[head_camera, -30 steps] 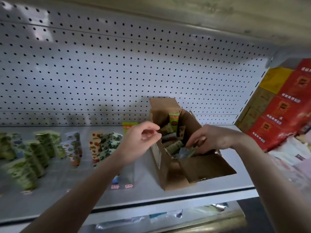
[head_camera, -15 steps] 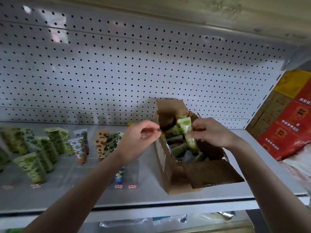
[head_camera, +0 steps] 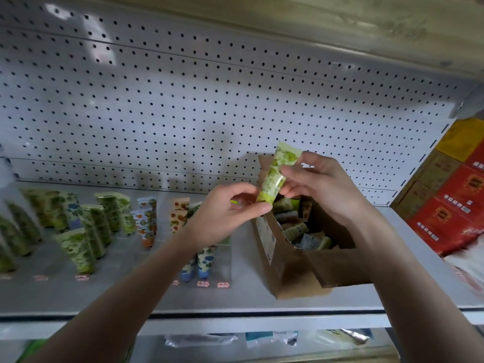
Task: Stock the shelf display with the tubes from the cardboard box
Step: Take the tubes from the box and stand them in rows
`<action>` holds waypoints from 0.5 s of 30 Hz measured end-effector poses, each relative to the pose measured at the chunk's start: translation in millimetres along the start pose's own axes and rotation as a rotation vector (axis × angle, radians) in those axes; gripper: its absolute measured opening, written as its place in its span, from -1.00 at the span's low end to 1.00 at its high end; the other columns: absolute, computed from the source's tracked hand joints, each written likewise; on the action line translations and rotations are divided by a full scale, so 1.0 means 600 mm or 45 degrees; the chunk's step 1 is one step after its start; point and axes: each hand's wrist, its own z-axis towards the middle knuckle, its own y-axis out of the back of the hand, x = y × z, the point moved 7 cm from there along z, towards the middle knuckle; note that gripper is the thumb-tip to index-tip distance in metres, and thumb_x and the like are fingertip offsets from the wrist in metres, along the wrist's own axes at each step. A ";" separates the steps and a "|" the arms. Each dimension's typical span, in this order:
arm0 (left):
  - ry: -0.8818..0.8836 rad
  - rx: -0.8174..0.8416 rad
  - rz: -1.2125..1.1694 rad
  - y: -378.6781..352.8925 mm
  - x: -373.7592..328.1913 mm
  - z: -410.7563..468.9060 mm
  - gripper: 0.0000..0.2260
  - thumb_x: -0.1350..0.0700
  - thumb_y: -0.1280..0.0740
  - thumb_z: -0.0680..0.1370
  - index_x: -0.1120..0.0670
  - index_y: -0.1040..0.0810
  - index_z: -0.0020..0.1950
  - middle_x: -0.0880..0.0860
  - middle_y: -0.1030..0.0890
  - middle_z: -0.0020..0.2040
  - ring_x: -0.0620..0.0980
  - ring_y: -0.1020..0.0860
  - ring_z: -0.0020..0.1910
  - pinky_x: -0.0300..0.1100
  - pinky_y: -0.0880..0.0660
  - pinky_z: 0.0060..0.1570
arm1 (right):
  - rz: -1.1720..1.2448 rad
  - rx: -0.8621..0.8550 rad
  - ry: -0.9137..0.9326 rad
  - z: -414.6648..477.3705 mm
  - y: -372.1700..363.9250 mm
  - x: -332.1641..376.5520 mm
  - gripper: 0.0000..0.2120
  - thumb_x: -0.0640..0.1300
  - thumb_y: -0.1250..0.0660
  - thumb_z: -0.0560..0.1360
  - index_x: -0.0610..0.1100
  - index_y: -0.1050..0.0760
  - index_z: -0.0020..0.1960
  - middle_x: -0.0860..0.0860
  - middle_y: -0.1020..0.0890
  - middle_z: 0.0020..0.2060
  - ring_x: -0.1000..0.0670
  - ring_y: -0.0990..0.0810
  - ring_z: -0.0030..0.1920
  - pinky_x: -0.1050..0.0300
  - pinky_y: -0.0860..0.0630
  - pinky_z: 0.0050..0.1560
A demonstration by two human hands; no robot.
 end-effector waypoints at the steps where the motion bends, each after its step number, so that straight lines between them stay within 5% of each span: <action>1: -0.006 -0.002 0.007 0.007 0.001 -0.003 -0.82 0.03 -0.41 0.45 0.10 -0.61 -0.04 0.00 -0.62 -0.18 0.01 -0.57 -0.16 -0.09 -0.49 -0.11 | -0.010 0.004 0.002 0.001 -0.012 0.003 -0.79 -0.25 -0.33 0.47 -0.40 -0.48 0.01 -0.17 -0.63 -0.26 -0.02 -0.60 -0.33 0.20 -0.59 -0.25; 4: -0.001 -0.028 0.013 0.036 0.006 -0.019 -0.86 0.03 -0.43 0.44 0.09 -0.60 -0.11 -0.06 -0.59 -0.26 -0.08 -0.53 -0.26 -0.16 -0.46 -0.22 | -0.047 0.032 0.021 0.005 -0.051 0.010 -0.91 -0.25 -0.33 0.48 -0.30 -0.53 -0.09 -0.18 -0.64 -0.24 -0.03 -0.60 -0.30 0.18 -0.59 -0.21; 10: 0.041 -0.105 0.119 0.114 0.022 -0.059 -0.86 0.14 -0.43 0.44 0.21 -0.61 -0.10 0.14 -0.62 -0.20 0.02 -0.53 -0.26 -0.10 -0.46 -0.20 | -0.031 0.024 0.105 0.023 -0.132 0.024 -0.97 -0.27 -0.35 0.47 -0.21 -0.54 -0.14 -0.05 -0.61 -0.37 0.05 -0.56 -0.35 0.24 -0.52 -0.25; 15: 0.153 -0.138 0.210 0.184 0.058 -0.093 -0.85 0.11 -0.46 0.42 0.18 -0.61 -0.15 0.15 -0.62 -0.22 -0.01 -0.51 -0.30 -0.11 -0.44 -0.25 | 0.010 0.030 0.170 0.042 -0.213 0.032 -0.85 -0.36 -0.36 0.45 -0.15 -0.48 -0.18 0.02 -0.62 -0.45 0.08 -0.54 -0.44 0.28 -0.54 -0.32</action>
